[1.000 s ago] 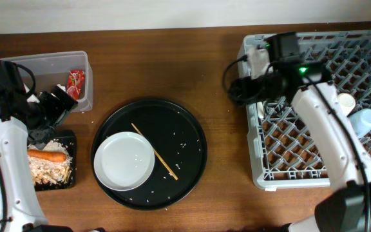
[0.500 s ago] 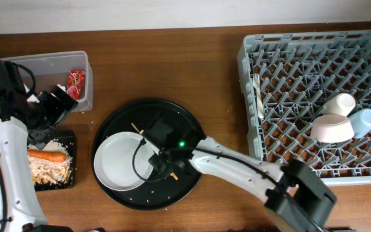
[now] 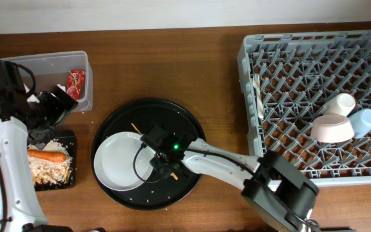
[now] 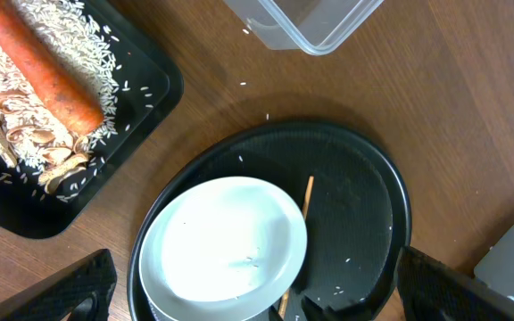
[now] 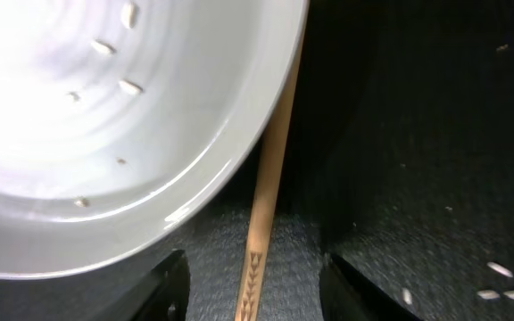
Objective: Sort waste into correct bins and load items into the dishwasher rack
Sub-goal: 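Reach the right gripper to the wooden chopstick and grasp it, then carry the chopstick to the rack and insert it upright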
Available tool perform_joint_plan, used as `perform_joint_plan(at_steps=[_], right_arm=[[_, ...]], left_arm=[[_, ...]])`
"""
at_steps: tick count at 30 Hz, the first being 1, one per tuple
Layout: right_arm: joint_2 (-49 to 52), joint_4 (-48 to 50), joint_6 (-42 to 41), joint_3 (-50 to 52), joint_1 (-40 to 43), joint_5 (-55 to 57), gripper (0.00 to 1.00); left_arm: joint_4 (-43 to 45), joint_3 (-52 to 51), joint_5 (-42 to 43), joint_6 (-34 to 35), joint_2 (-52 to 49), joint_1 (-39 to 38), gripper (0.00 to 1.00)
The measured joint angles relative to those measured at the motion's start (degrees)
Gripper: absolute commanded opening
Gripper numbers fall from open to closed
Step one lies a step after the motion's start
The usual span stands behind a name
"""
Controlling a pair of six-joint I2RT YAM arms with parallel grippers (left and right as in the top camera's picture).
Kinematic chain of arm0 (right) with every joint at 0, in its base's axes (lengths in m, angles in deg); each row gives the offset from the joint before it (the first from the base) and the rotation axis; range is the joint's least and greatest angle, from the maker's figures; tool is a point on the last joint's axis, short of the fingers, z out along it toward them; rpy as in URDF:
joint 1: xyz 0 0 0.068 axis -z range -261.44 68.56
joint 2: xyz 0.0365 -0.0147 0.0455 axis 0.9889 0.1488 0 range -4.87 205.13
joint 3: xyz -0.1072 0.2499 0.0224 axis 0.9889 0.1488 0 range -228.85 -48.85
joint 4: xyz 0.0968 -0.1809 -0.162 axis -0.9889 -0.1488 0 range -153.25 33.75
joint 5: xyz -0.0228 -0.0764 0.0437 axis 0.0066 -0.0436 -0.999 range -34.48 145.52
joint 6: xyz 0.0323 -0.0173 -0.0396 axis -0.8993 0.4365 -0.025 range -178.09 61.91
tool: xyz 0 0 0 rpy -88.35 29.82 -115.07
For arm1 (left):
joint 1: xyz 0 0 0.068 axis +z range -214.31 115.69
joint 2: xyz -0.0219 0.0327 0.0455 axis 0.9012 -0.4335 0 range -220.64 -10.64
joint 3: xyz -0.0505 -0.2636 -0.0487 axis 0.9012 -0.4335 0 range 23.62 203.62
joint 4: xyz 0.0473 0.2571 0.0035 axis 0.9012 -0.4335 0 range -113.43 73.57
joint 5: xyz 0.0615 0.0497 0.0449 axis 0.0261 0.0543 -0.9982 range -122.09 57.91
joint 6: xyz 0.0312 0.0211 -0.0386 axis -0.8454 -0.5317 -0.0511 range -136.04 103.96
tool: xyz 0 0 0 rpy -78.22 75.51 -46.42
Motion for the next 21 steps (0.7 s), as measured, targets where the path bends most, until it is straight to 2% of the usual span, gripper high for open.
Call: perform_joint_plan(at_steps=[7, 13, 21], right_arm=[[1.0, 1.0, 1.2, 0.1, 0.0, 2.5, 0.36], [1.3, 1.4, 1.5, 0.1, 0.0, 4.3, 0.34], [1.5, 1.1, 1.7, -0.1, -0.2, 5.3, 0.23]], left_arm=[[0.0, 0.0, 0.0, 0.0, 0.0, 0.0, 0.99], [0.0, 0.0, 0.0, 0.0, 0.0, 0.0, 0.99], [0.0, 0.0, 0.0, 0.0, 0.0, 0.0, 0.99]])
